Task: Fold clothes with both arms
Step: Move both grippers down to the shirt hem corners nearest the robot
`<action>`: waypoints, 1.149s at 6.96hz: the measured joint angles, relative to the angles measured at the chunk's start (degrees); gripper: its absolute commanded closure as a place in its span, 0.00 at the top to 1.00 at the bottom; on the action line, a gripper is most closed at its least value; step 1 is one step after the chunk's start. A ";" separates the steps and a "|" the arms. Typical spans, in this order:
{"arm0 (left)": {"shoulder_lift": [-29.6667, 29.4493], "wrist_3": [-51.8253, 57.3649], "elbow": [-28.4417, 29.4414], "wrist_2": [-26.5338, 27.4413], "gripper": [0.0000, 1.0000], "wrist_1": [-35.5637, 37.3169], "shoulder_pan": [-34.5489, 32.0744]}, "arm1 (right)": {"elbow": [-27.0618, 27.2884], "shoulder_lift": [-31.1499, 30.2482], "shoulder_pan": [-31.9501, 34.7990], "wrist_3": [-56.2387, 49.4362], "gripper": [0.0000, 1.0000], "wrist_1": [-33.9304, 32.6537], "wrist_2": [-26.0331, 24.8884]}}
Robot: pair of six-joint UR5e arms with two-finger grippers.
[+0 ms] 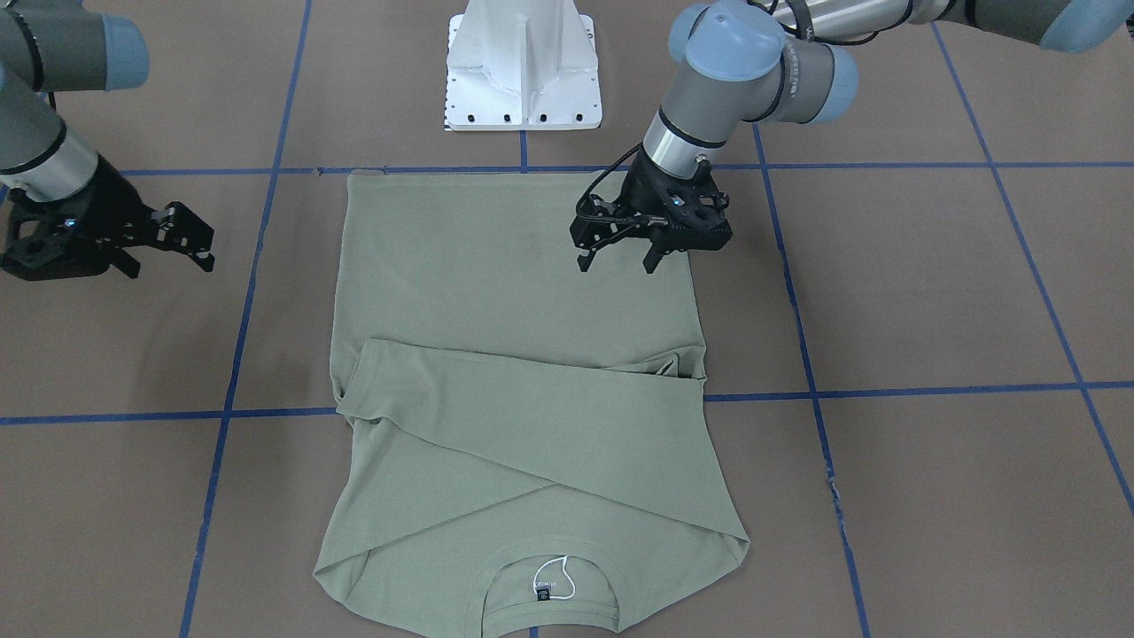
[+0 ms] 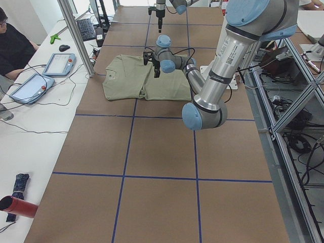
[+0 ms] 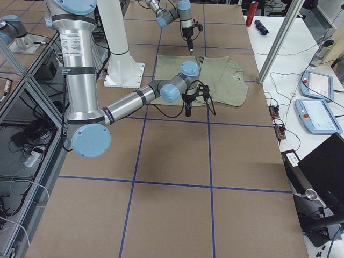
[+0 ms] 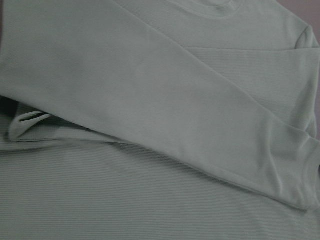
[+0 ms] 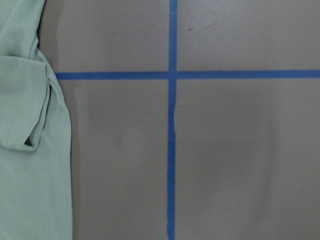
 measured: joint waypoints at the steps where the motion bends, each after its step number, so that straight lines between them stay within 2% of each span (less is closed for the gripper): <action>1: 4.71 1.79 -3.47 0.00 0.99 0.29 -0.13 | 1.64 -0.17 -4.80 5.50 1.00 0.29 -2.63; 2: 9.14 3.13 -6.80 -0.04 0.99 0.39 -0.16 | 3.30 -0.64 -10.81 11.17 1.00 0.52 -6.70; 4: 14.07 4.68 -11.46 -0.08 0.99 0.49 -0.23 | 5.43 -1.25 -23.40 22.36 1.00 2.18 -17.08; 6: 15.10 4.96 -13.38 -0.14 0.99 0.66 -0.27 | 6.26 -1.33 -30.64 28.63 1.00 2.84 -21.68; 8: 15.19 4.93 -14.15 -0.15 0.99 0.69 -0.28 | 6.33 -1.33 -34.64 31.29 0.99 2.88 -24.87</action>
